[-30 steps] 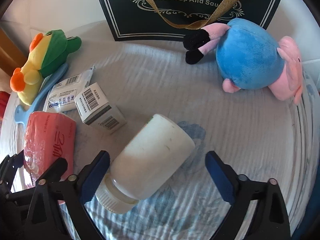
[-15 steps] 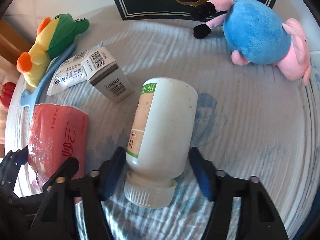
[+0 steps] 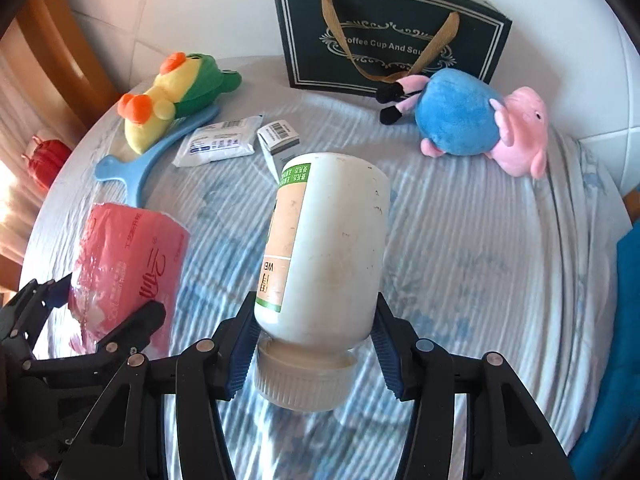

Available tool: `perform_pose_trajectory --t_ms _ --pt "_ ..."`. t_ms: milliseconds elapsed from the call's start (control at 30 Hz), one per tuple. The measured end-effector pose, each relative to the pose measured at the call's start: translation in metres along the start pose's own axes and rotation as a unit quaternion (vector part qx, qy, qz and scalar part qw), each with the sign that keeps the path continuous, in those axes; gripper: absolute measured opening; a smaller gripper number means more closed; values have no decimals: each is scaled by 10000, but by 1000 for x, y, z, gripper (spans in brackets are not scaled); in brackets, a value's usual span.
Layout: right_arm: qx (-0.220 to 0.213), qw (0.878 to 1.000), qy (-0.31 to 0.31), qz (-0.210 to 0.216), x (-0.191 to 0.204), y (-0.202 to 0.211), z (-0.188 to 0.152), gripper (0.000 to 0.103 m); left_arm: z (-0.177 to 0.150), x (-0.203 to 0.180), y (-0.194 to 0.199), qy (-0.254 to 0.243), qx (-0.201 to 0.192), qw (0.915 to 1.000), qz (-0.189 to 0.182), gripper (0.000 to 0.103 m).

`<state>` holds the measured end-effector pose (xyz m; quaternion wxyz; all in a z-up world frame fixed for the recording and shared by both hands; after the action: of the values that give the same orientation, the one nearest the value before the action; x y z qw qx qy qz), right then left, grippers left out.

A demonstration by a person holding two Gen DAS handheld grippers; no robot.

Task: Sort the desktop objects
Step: 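Carry the tissue pack and pill bottle into the blue bin and open both grippers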

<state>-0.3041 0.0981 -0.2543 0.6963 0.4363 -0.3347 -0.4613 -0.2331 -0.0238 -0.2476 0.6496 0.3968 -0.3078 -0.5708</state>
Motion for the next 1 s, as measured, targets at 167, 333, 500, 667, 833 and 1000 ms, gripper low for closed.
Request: perform_pose_trajectory --t_ms 167,333,500,667,833,1000 --pt "-437 9986 213 -183 13 57 -29 52 -10 -11 66 -118 -451 9989 -25 84" --pt "-1049 9927 391 -441 15 128 -48 52 -18 -33 128 -278 -920 9953 -143 84" --pt "-1613 9840 363 -658 1 201 -66 52 -19 -61 181 -471 -1352 9894 -222 84" --pt "-2060 9743 124 -901 -39 261 -83 52 -19 -105 221 -748 -1676 9822 -398 84" --pt "-2382 9637 -211 -1184 -94 310 -105 52 -16 -171 254 -1119 -1930 9726 -651 84" --pt "-2695 9472 -620 -1622 -169 365 -132 52 -8 -254 293 -1488 -2209 9578 -1083 84"
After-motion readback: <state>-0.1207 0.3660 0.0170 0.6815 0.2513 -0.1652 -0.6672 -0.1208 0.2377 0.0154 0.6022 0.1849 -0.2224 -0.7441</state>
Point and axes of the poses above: each gripper's, at about its wrist camera, not at the fingertips, and y roughly against the way its jaws point, x to its left, z to its top, the point moved 9 cm from there along -y, roughly the way its jaws point
